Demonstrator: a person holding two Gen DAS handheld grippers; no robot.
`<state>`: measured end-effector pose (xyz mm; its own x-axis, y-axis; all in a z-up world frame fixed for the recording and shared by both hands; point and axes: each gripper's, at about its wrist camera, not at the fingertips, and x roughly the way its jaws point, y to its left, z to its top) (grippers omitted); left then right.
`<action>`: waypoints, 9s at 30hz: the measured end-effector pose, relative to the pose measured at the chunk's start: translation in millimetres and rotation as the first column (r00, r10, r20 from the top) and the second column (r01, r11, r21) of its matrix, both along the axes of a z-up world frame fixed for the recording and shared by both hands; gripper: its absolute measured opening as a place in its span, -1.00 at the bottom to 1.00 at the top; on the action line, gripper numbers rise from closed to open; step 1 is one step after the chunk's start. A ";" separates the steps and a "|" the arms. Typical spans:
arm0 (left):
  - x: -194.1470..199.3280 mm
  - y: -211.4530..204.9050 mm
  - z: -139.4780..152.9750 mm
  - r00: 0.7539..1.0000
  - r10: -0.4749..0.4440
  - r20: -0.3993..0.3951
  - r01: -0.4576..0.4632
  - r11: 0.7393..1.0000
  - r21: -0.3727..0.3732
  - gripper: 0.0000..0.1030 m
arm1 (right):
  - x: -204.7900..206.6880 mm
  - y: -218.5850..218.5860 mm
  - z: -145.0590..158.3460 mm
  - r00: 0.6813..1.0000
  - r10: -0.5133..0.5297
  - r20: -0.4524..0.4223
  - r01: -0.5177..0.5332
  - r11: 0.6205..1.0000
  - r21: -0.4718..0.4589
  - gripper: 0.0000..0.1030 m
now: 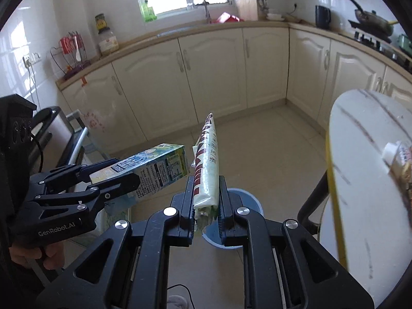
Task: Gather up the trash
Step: 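Carry the wrapper and milk carton over the blue bin and open both grippers, then move both tools back toward the table and hold, then grasp the white cup with the left gripper while the right grasps the green packet, then carry the cup and green packet over the blue bin and open both grippers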
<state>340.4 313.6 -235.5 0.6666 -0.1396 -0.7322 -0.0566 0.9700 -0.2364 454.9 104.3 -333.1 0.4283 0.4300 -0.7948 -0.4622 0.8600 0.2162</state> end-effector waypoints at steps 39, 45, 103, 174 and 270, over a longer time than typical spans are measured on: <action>-58.4 -84.1 141.3 0.965 0.190 0.181 -0.212 0.971 0.112 0.73 | -17.0 -34.8 49.4 0.971 -0.175 0.163 0.181 0.983 -0.018 0.71; -132.7 -184.0 198.1 0.917 0.149 0.369 -0.220 0.963 0.156 0.99 | -82.7 -79.6 144.1 0.913 -0.243 0.328 0.245 0.969 0.036 1.00; -363.4 -305.6 213.3 0.741 -0.063 0.669 -0.124 0.966 0.228 0.99 | -304.3 -198.3 353.2 0.629 -0.429 0.648 0.431 0.887 0.168 1.00; 262.3 -325.6 33.3 0.924 -0.381 0.022 0.375 0.917 0.133 -0.64 | 105.6 -284.5 50.4 0.917 -0.398 0.015 0.396 0.908 -0.133 1.00; 129.9 -8.0 -60.2 0.966 0.165 -0.201 -0.165 0.986 0.015 0.05 | 92.3 9.0 -137.0 0.971 -0.111 -0.211 0.102 0.993 -0.056 0.03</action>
